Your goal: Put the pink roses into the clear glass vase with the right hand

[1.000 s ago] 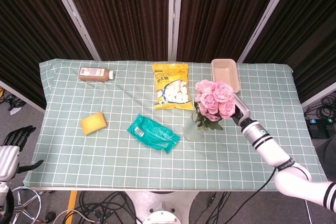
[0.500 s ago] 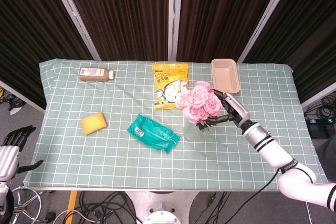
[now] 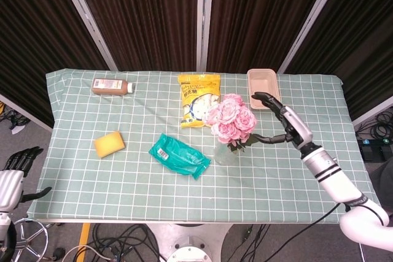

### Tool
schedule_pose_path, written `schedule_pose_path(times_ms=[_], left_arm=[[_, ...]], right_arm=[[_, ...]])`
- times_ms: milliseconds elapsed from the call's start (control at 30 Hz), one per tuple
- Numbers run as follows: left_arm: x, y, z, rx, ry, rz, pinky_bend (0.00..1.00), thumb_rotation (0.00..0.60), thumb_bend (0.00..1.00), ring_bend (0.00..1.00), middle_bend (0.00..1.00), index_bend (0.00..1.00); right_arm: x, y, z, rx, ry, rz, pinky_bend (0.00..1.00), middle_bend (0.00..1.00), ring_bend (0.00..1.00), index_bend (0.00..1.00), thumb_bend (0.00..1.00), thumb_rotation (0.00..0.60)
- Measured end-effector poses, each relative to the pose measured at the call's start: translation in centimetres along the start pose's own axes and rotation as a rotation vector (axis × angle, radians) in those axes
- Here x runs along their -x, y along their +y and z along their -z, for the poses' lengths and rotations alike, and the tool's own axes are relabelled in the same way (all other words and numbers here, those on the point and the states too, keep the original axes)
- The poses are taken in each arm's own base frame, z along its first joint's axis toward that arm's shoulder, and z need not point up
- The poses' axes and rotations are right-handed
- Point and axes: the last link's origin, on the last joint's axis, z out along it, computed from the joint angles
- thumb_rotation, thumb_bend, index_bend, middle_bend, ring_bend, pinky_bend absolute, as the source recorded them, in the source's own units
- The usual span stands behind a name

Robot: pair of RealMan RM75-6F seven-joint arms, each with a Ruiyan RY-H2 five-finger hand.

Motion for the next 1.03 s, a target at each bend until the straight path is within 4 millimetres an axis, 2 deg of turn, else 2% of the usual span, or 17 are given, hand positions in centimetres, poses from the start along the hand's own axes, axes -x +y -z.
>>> schedule_pose_path(times_ms=[133, 333, 467, 567, 667, 800, 900, 1033], left_arm=[[-0.1, 0.3, -0.2, 0.009, 0.004, -0.001, 0.12, 0.6, 0.06, 0.07, 0.09, 0.11], [-0.2, 1.0, -0.7, 0.03, 0.018, -0.005, 0.12, 0.6, 0.06, 0.07, 0.09, 0.11], [-0.2, 1.4, -1.0, 0.043, 0.032, -0.038, 0.12, 0.6, 0.06, 0.06, 0.09, 0.11], [-0.3, 1.7, -1.3, 0.056, 0.047, -0.071, 0.12, 0.6, 0.06, 0.05, 0.09, 0.11], [-0.4, 2.0, -1.5, 0.066, 0.054, -0.09, 0.12, 0.6, 0.06, 0.05, 0.09, 0.11], [-0.4, 2.2, -1.4, 0.07, 0.06, -0.095, 0.12, 0.6, 0.06, 0.05, 0.09, 0.11], [-0.4, 2.2, -1.2, 0.069, 0.063, -0.097, 0.12, 0.6, 0.06, 0.05, 0.09, 0.11], [-0.5, 2.0, -0.9, 0.066, 0.064, -0.098, 0.12, 0.6, 0.06, 0.05, 0.09, 0.11]], right_arm=[[-1.2, 0.3, 1.8, -0.033, 0.055, 0.166, 0.0, 0.1, 0.0, 0.07, 0.05, 0.6], [-2.7, 2.3, 5.9, -0.01, 0.176, 0.616, 0.0, 0.02, 0.0, 0.0, 0.05, 0.6], [-4.0, 5.1, 11.3, 0.07, 0.308, 0.931, 0.0, 0.0, 0.0, 0.0, 0.03, 0.6], [-4.9, 7.5, 15.4, 0.143, 0.392, 1.072, 0.0, 0.0, 0.0, 0.0, 0.03, 0.6], [-5.1, 10.0, 18.5, 0.216, 0.429, 1.133, 0.0, 0.0, 0.0, 0.0, 0.03, 0.6], [-4.9, 12.8, 21.0, 0.297, 0.44, 1.145, 0.0, 0.0, 0.0, 0.0, 0.03, 0.6], [-4.6, 13.8, 21.6, 0.314, 0.44, 1.107, 0.0, 0.0, 0.0, 0.0, 0.03, 0.6], [-4.5, 14.0, 22.4, 0.315, 0.45, 1.079, 0.0, 0.0, 0.0, 0.0, 0.03, 0.6]])
